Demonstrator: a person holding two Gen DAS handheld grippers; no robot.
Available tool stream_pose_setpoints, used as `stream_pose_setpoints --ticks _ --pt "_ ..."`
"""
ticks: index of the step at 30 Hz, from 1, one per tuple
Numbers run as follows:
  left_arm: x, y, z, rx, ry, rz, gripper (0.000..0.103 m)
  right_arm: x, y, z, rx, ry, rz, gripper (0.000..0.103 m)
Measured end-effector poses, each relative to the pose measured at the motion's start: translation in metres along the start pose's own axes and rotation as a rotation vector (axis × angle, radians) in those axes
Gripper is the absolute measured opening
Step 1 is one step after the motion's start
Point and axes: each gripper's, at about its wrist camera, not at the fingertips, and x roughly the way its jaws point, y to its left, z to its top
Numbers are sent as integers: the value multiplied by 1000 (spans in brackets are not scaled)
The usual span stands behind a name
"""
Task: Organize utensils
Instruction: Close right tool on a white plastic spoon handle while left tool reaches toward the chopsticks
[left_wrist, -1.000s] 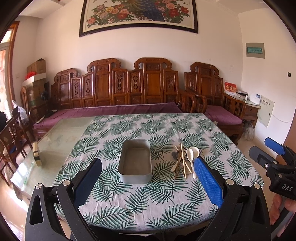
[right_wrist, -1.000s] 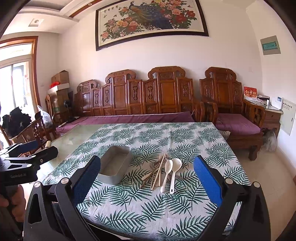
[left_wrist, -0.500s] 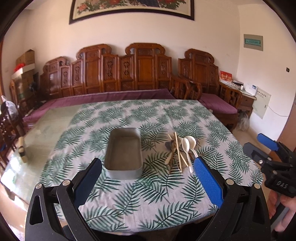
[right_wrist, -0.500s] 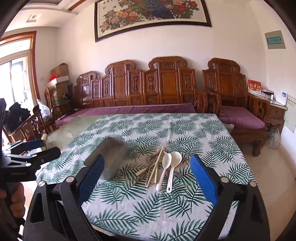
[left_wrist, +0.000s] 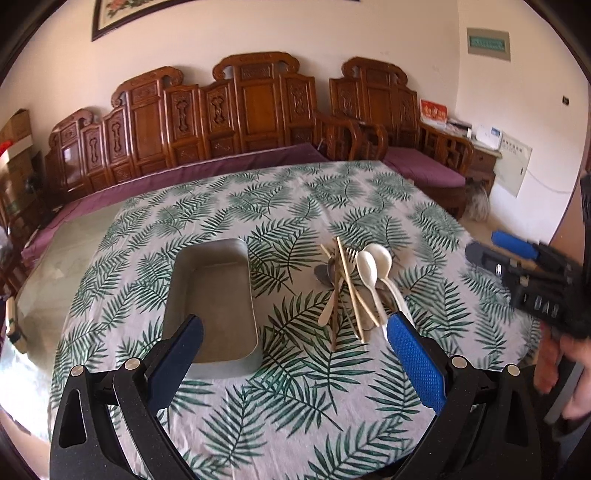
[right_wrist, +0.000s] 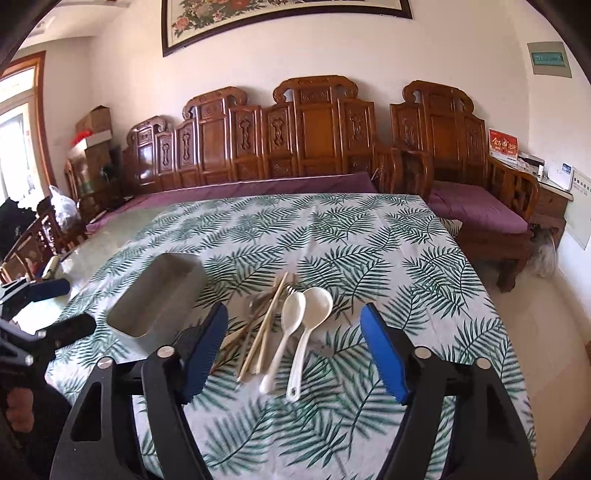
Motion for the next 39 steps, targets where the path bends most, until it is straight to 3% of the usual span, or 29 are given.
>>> stream_pose_setpoints --ticks 8,14,19,25,39 --pt "63 -14 -1 30 84 -63 96 67 -23 -6 -3 89 -5 61" --pt "96 -22 -17 20 134 -118 84 125 -31 -41 10 234 39 46" --pt "112 -29 -24 25 166 -153 71 151 -28 -52 -13 300 36 42" --pt "123 -37 -28 36 189 -164 63 157 -30 -48 5 315 64 42" --pt "132 -46 -20 44 206 -138 54 162 -34 -48 87 357 168 5"
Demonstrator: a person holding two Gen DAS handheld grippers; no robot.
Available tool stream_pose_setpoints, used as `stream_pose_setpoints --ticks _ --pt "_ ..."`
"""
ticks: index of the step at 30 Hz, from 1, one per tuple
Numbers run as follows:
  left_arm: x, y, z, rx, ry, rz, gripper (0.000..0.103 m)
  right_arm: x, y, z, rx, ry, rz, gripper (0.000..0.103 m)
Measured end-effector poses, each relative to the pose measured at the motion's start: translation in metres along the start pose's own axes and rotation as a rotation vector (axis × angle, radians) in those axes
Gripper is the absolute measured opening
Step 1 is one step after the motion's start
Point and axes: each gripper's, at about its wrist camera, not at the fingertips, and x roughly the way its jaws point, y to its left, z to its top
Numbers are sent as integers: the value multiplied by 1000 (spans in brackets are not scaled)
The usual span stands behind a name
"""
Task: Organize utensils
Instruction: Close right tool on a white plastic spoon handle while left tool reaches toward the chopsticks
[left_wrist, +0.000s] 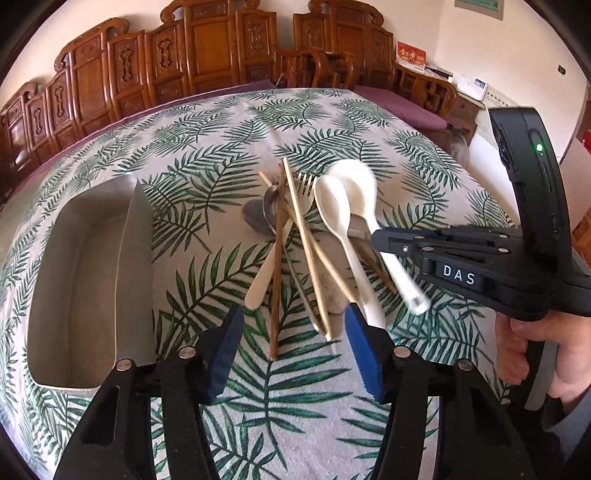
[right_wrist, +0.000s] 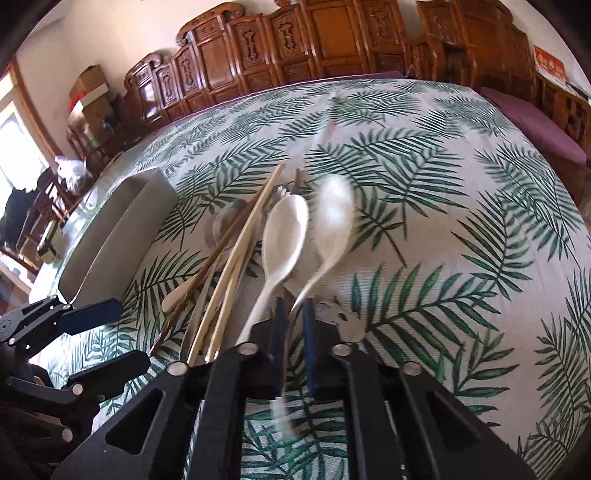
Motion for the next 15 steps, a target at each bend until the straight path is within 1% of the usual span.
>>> stream_pose_setpoints --ticks 1,4,6,7,10,11,14,15 --pt "1 -1 2 -1 -3 -3 53 -1 -4 0 16 -2 2 4" --pt "7 -3 9 -2 0 -4 48 -9 -10 2 27 -25 14 4" --pt "14 -5 12 -5 13 -7 41 -14 -14 2 41 -36 18 4" --pt "18 -6 14 -4 20 -10 39 -16 -16 2 48 -41 20 4" --pt "31 -12 20 8 37 -11 29 -23 -24 5 74 -63 9 4" --pt "34 -13 21 11 42 -11 25 -24 -25 5 79 -68 10 4" --pt "43 -16 27 11 47 -15 21 -27 -26 6 80 -79 8 4" --pt "45 -16 28 10 49 -15 18 -28 -26 6 79 -80 8 4"
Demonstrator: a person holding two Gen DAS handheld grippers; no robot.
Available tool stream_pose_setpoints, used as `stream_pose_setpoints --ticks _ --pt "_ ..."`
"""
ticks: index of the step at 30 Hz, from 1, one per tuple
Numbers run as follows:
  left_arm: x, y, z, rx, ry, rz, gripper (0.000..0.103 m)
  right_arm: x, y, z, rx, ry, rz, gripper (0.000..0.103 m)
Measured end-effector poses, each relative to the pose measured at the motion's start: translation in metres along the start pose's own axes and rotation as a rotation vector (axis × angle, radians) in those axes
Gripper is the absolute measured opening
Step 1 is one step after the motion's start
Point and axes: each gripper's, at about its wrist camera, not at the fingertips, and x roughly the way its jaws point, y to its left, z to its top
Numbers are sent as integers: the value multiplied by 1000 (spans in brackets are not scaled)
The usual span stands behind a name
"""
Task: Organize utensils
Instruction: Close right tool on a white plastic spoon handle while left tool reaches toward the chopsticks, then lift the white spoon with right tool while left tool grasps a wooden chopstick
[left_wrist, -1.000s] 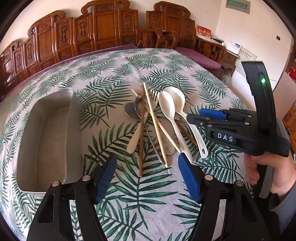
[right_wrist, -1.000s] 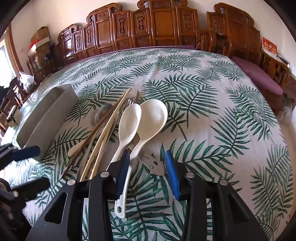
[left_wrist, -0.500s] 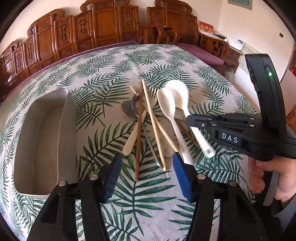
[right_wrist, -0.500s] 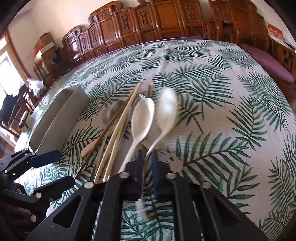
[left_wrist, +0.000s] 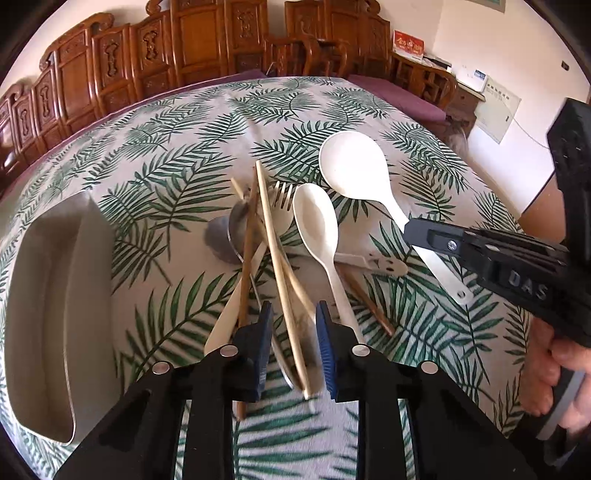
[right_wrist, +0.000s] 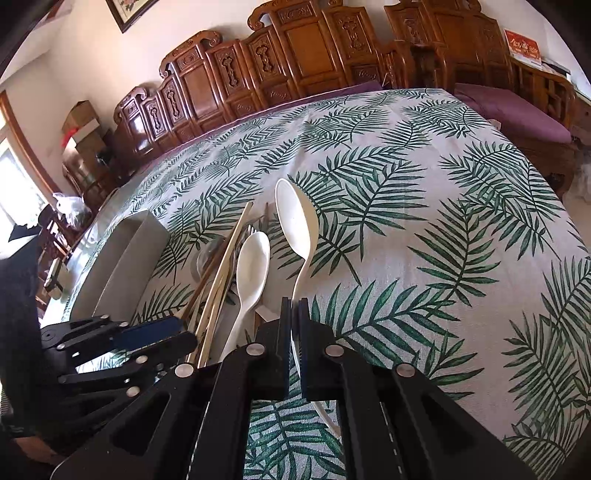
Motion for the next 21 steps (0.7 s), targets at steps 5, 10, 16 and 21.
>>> stream_pose_setpoints --ticks 5,10,16,21 --pt "12 5 7 -25 15 2 13 -1 1 1 -7 -4 -6 5" --pt "16 7 11 -40 11 -3 7 -1 2 1 -10 -6 -5 5" --pt "16 8 13 -42 8 -7 2 0 5 0 -14 -2 -7 5" --pt "10 10 11 -43 6 -16 0 0 6 1 -18 -5 -6 5"
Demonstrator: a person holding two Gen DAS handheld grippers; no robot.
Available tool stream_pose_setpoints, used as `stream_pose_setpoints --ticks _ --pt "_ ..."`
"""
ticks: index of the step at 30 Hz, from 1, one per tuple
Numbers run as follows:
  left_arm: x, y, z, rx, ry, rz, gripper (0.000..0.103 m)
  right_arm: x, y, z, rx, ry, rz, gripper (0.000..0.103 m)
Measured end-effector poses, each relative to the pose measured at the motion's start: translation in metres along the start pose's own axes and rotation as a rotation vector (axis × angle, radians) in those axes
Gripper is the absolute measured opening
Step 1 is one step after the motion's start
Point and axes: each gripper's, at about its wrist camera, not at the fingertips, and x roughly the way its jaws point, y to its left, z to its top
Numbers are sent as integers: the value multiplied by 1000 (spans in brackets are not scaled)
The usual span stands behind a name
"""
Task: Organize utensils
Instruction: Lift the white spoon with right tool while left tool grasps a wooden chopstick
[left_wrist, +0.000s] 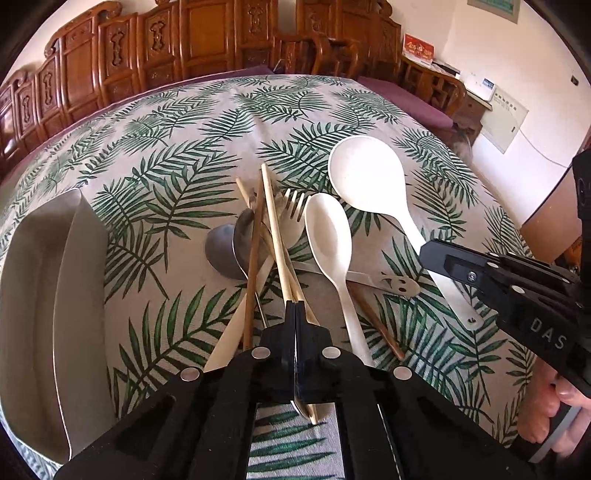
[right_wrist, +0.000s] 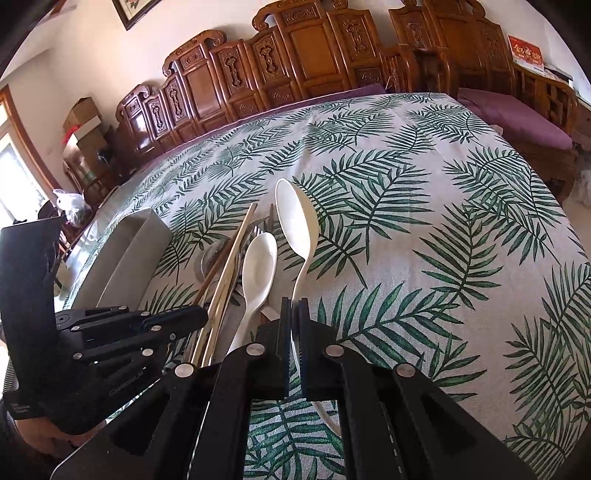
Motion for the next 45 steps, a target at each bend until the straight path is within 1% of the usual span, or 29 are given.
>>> stream_pose_setpoints --ticks 6,8,9,12,13,14,18,23,27,31,37,45 --pt "-17 -3 -2 12 -24 -8 0 -3 5 1 -11 -10 5 5" --pt "-19 -2 1 11 -28 3 0 -4 8 1 -13 -14 4 5" --pt "-18 -2 2 9 -25 10 0 -5 8 1 -12 -16 4 5" --pt "-8 1 4 -4 9 -5 0 -5 10 2 -14 -19 2 5" --pt "-5 1 4 -4 14 -1 1 -5 10 2 -17 -17 -1 5" --pt "-1 2 5 -7 23 -1 5 -4 10 1 -19 -16 -4 5" --pt "12 6 6 -34 52 -10 7 -5 6 1 -11 -17 -7 5" --pt "14 10 7 -61 49 -21 6 -6 5 2 -7 -22 0 5" --pt "11 10 5 -46 30 -2 4 -6 7 2 -13 -22 3 5" --pt "2 6 4 -31 6 0 4 -7 7 2 -14 -24 1 5" --pt "-24 5 5 -13 -33 -13 4 -11 14 2 -26 -35 7 5" --pt "-56 29 4 -7 -58 1 4 -14 38 -2 -71 -34 23 5"
